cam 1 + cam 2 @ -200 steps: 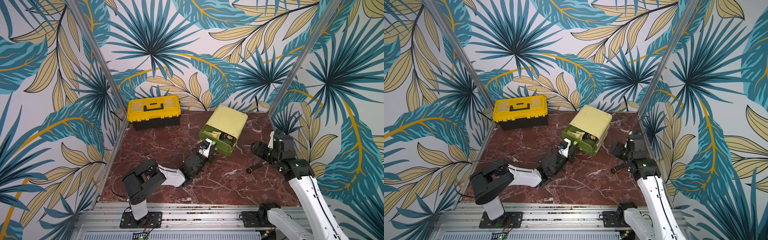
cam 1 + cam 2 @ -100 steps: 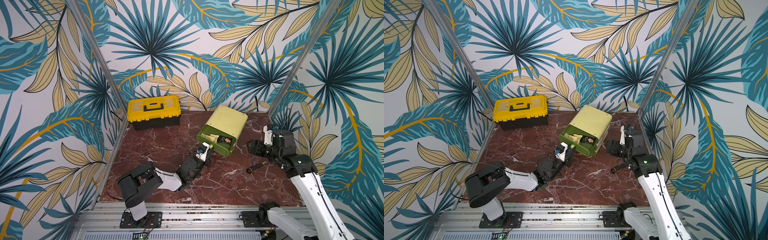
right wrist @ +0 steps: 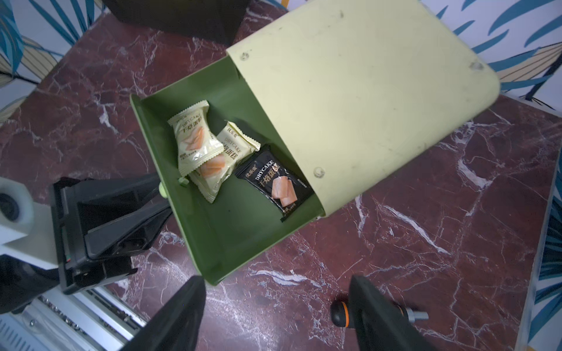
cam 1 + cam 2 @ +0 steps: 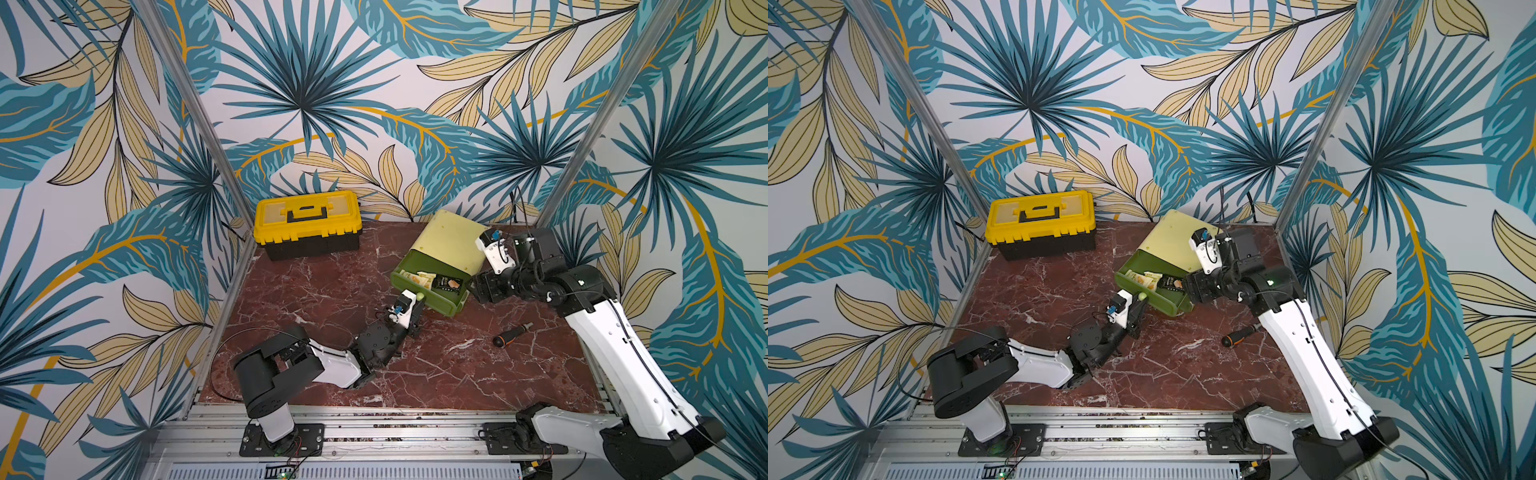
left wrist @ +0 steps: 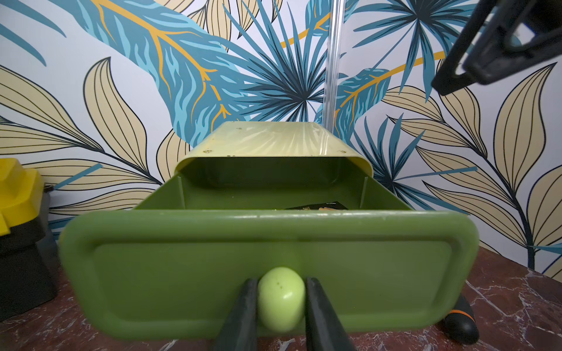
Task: Take the cookies out of the drawer
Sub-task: Open the drawer in the storage box, then pick up the cookie from the drawer.
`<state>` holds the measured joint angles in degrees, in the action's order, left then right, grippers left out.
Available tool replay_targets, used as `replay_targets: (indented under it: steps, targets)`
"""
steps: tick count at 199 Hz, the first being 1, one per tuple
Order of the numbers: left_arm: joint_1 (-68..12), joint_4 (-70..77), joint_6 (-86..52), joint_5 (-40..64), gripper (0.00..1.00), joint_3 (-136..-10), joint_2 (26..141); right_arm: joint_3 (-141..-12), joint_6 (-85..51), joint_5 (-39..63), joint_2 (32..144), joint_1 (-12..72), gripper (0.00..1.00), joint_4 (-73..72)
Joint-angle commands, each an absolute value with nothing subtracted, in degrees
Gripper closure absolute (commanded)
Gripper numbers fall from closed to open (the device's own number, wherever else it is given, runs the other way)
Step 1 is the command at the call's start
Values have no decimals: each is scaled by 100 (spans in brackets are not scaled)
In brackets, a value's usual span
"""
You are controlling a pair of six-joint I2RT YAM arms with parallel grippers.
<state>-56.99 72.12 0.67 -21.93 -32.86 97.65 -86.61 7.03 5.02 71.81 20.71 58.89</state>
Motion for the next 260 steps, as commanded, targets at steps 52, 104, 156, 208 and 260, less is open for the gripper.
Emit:
replay_targets:
  steps: [52, 104, 156, 208, 260]
  targets:
    - [-5760, 7819, 221, -2504, 95, -2960, 9621, -9578, 1861, 376, 8274, 2641, 27, 6586]
    - [-5757, 7939, 257, -2663, 95, -2877, 9616, -9979, 2275, 73, 9013, 3003, 33, 6795]
    - [-5760, 7945, 286, -2733, 95, -2752, 9538, -10081, 2469, 4, 9418, 3045, 35, 6822]
    - [-5779, 7944, 281, -2714, 95, -2664, 9513, -10072, 2613, -212, 9662, 3049, 33, 6857]
    - [-5787, 7913, 292, -2752, 95, -2558, 9422, -10063, 2781, -430, 9882, 3049, 32, 6949]
